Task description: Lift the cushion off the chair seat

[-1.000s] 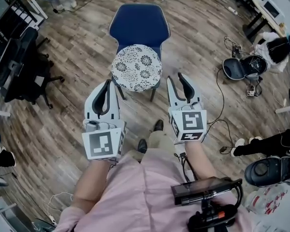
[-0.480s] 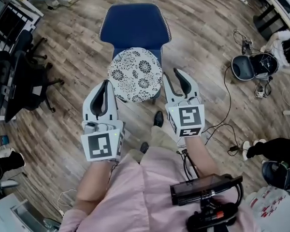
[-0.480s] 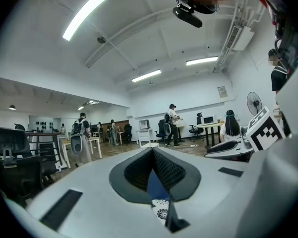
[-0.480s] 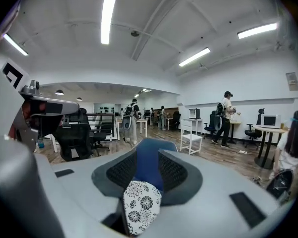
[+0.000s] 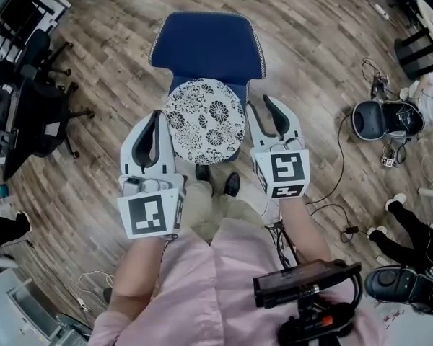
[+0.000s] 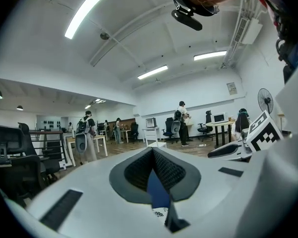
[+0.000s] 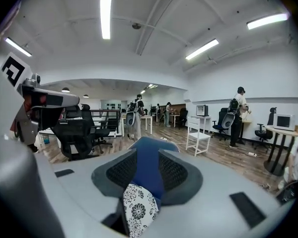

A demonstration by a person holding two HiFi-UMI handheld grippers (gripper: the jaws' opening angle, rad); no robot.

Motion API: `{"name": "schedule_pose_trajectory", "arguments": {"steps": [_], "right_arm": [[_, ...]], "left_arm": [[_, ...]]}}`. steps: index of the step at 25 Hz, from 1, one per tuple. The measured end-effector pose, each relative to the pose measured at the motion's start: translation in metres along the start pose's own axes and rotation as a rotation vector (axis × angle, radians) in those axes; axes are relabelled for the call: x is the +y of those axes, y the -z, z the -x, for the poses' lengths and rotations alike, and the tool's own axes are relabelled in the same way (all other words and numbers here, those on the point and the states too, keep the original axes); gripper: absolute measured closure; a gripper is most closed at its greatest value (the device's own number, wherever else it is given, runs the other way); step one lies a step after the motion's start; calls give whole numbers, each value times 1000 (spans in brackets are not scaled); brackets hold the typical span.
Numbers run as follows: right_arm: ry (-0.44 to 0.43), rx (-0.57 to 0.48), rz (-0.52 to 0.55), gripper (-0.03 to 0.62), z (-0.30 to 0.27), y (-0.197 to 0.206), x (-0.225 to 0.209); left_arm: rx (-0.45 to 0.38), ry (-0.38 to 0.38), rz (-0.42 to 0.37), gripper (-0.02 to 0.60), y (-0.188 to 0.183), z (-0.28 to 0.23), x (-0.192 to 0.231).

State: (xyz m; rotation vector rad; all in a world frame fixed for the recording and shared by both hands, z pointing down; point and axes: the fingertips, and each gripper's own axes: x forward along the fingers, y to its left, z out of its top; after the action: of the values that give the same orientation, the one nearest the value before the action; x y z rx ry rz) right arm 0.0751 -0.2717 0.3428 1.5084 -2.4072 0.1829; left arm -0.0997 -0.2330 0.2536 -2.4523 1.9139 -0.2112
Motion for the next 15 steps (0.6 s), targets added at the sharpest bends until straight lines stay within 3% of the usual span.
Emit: {"name": "schedule_pose_trajectory", "arguments": {"steps": [6,15], "right_arm": [[-27,86,-13,456,-58,43,-4],[-10,272,-52,450,-141,156,-18]], "left_arm": [[76,-1,18,571,46,-48,24],[212,90,40,571,141,-124,39]]}}
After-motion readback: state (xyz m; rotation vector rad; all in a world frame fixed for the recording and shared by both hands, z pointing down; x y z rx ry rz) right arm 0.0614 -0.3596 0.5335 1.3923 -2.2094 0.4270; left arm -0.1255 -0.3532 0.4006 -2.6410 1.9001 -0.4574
